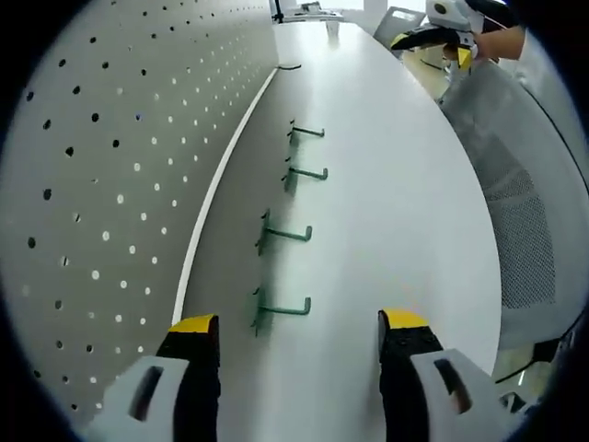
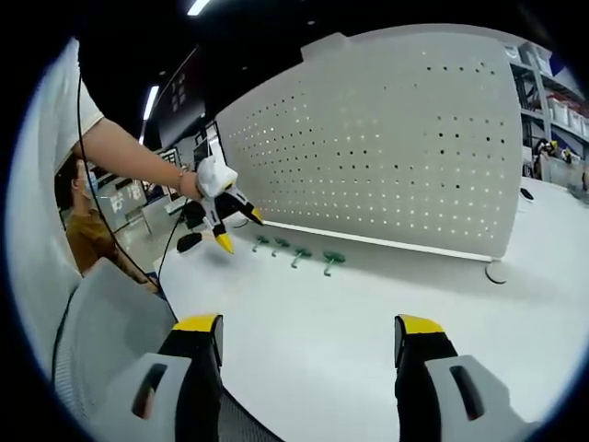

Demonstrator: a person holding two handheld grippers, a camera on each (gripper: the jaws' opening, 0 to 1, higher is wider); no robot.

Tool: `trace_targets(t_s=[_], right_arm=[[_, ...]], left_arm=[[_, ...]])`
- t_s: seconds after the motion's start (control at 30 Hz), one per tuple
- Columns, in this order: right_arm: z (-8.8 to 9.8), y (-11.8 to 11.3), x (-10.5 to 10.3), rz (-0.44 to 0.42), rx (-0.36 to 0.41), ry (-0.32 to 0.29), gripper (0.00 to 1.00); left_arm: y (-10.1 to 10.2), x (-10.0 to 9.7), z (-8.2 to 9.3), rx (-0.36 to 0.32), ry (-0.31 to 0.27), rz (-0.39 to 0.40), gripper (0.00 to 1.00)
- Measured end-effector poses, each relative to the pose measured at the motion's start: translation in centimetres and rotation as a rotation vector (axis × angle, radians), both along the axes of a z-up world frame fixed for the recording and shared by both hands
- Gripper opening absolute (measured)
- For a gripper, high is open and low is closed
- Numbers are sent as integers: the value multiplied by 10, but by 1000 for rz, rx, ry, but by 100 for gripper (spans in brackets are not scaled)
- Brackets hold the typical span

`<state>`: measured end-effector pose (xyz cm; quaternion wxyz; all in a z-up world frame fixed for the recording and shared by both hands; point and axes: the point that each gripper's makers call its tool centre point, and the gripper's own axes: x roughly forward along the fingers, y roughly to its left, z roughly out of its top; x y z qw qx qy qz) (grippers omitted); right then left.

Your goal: Insert the hook assembly into the mounting plate slot until the hook locks in place.

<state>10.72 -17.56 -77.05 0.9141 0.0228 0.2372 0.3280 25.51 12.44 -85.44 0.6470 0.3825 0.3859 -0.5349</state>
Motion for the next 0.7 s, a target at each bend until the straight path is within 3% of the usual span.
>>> trace_targets(t_s=[0.7], right_arm=[[2, -7, -2, -17, -6, 5, 72]], left_arm=[[7, 3, -20, 46, 37, -20, 64]])
